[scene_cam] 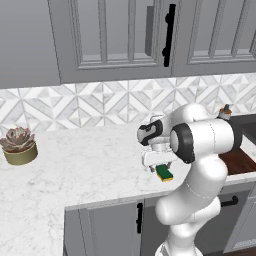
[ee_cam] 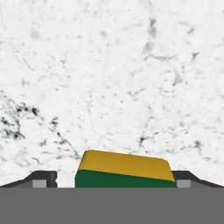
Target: Pick up the sponge from the counter and clean the cutting board by briefly scrubbing or pressing down on the cutting board. Once finished, release the sponge.
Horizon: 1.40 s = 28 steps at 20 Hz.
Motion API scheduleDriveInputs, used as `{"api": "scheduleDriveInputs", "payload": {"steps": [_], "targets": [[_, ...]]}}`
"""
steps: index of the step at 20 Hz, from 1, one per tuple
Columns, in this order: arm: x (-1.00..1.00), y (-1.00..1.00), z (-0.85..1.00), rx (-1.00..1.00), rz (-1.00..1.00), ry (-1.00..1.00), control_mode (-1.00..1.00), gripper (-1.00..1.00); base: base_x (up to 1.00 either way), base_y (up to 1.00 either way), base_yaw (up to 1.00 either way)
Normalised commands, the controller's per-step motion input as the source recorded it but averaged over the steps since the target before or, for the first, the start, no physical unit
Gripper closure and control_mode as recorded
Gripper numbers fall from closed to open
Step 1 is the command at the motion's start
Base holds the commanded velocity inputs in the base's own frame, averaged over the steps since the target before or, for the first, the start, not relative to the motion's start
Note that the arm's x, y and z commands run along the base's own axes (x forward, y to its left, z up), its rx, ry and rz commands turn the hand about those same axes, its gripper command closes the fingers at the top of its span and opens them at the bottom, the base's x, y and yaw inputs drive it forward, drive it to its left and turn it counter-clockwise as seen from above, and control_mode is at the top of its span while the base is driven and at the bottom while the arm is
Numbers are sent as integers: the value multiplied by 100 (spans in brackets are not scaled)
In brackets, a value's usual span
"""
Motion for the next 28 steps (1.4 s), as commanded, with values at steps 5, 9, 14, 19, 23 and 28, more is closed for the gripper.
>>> {"api": "scheduleDriveInputs", "payload": {"steps": [5, 9, 14, 19, 23, 28], "targets": [[-9, 0, -29, 0, 0, 0, -100, 100, 0, 0, 0], [-37, 0, -24, 0, 0, 0, -100, 100, 0, 0, 0], [-26, -1, -2, 0, 0, 0, -100, 100, 0, 0, 0], [-10, -34, 23, 2, -1, 0, -100, 100, 0, 0, 0], [1, -54, 40, 7, -12, 4, -100, 100, 0, 0, 0], [3, -43, 23, 3, -24, 13, -100, 100, 0, 0, 0]]}}
